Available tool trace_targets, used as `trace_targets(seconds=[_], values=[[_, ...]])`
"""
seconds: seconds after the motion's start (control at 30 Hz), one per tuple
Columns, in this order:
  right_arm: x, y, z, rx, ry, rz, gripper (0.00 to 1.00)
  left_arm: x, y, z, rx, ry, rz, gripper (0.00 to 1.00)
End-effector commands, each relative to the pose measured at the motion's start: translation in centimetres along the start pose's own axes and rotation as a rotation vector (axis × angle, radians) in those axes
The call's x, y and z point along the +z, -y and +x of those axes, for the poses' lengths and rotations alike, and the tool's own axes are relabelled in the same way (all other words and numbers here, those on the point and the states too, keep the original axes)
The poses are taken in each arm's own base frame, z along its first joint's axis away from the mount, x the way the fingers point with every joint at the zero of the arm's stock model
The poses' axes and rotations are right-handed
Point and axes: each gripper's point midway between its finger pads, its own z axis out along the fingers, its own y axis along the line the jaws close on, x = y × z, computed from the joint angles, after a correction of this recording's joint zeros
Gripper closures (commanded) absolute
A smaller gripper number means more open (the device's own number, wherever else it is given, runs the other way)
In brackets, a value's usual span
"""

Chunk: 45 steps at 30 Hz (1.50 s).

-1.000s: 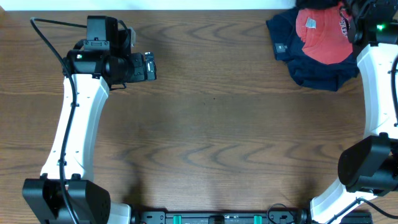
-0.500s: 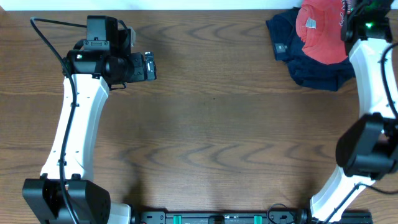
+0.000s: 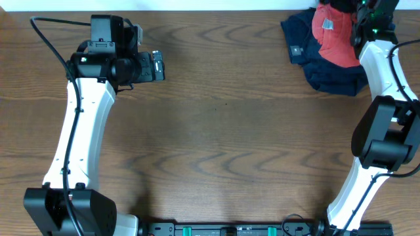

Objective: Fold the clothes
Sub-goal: 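Place the folded shirt on top of the clothes pile with the right gripper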

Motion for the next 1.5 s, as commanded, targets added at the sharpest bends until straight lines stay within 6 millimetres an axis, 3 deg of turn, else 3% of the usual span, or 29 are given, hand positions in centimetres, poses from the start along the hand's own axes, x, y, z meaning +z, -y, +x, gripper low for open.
trace_targets(seconds=[0.0, 0.17, 0.3, 0.5, 0.6, 0.67, 0.8, 0.93, 1.0, 1.23, 1.37, 1.47], values=[[-1.1, 0.3, 0.1, -0.023, -0.076, 0.017, 0.99, 0.6, -0.4, 0.0, 0.000, -0.012, -0.010, 0.02], [-2.6, 3.9, 2.9, -0.025, -0.237, 0.159, 0.99, 0.8, -0.4, 0.0, 0.000, -0.012, -0.011, 0.02], [-4.5, 5.4, 3.7, -0.027, -0.320, 0.234, 0.94, 0.8, -0.4, -0.3, 0.002, -0.002, -0.009, 0.02], [-9.1, 3.5, 2.6, -0.155, -0.444, 0.163, 0.81, 0.8, -0.4, -0.4, 0.003, 0.004, -0.008, 0.02], [-12.4, 2.5, 1.4, -0.258, -0.473, 0.152, 0.58, 0.8, -0.3, -0.5, 0.004, 0.007, -0.008, 0.02], [-14.9, 2.2, 0.9, -0.328, -0.507, 0.153, 0.29, 0.8, -0.3, -0.5, 0.004, 0.007, -0.008, 0.02], [-17.1, 1.7, 0.1, -0.445, -0.523, 0.128, 0.15, 0.8, -0.3, -0.5, 0.004, 0.008, -0.007, 0.02], [-15.6, 0.6, -1.3, -0.590, -0.447, 0.059, 0.05, 0.8, -0.3, -0.6, 0.005, 0.011, -0.007, 0.02], [-14.0, 0.0, -2.3, -0.656, -0.377, 0.034, 0.01, 0.8, -0.3, -0.7, 0.005, 0.014, -0.007, 0.02], [-6.7, -1.0, -6.2, -0.853, -0.055, 0.013, 0.01, 0.8, -0.3, -0.7, 0.005, 0.014, -0.006, 0.02], [-3.3, 0.9, -5.1, -0.821, -0.019, 0.017, 0.01, 0.8, -0.3, -0.7, 0.005, 0.014, -0.007, 0.02], [-0.9, 4.0, -2.9, -0.748, -0.069, 0.045, 0.01, 0.8, -0.3, -0.7, 0.005, 0.014, -0.006, 0.02]])
